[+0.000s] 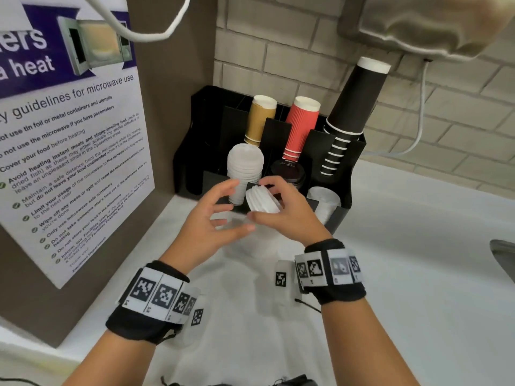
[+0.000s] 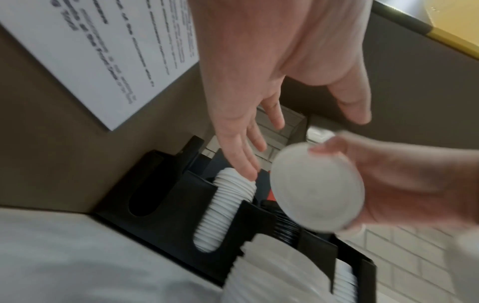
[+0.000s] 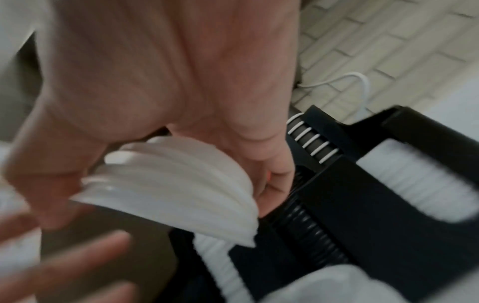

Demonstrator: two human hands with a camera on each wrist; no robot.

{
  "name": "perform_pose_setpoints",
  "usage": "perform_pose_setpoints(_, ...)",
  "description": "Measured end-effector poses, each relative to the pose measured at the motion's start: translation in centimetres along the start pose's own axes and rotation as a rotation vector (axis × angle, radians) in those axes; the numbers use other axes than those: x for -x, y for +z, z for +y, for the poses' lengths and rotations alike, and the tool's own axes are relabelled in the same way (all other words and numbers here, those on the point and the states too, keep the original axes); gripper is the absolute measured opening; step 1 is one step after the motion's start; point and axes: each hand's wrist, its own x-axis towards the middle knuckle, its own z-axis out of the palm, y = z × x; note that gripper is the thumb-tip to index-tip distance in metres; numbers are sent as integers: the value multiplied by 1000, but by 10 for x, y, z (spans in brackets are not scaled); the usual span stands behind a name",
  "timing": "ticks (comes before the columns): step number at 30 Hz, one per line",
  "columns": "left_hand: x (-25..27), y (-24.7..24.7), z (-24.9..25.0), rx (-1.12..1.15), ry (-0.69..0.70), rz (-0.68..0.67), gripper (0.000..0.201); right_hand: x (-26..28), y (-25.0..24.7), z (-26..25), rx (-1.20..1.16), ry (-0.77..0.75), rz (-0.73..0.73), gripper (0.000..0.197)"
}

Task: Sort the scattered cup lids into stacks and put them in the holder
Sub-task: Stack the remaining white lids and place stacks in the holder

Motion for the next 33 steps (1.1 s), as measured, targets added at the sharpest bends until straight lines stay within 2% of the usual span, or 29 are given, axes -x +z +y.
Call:
perform_pose_setpoints(1, 1, 5, 2, 26, -2, -37, 86, 7, -1, -7, -123, -19, 5, 57)
perform_pose_setpoints(3, 3, 15, 6, 113, 26, -92, 94, 20, -1, -18, -328, -34, -13, 52)
perform_pose_setpoints(8, 3, 25, 15, 188, 111, -84, 84, 42, -6, -21, -486, -44, -52, 54)
perform_pose_setpoints(11, 4, 23, 17, 169, 111, -110, 88, 51, -13, -13, -559, -32, -76, 55)
perform_pose_setpoints(26, 10, 32, 19, 167, 103, -145, 97, 64, -21, -16, -476, -50, -29, 58)
perform_pose_setpoints(30, 12, 30, 22, 123, 112, -143, 84, 65, -22, -15, -479, -68, -38, 55)
perform_pose_setpoints(33, 12, 27, 23, 99, 103, -158, 84, 66, -23, -13, -460, -72, -39, 57)
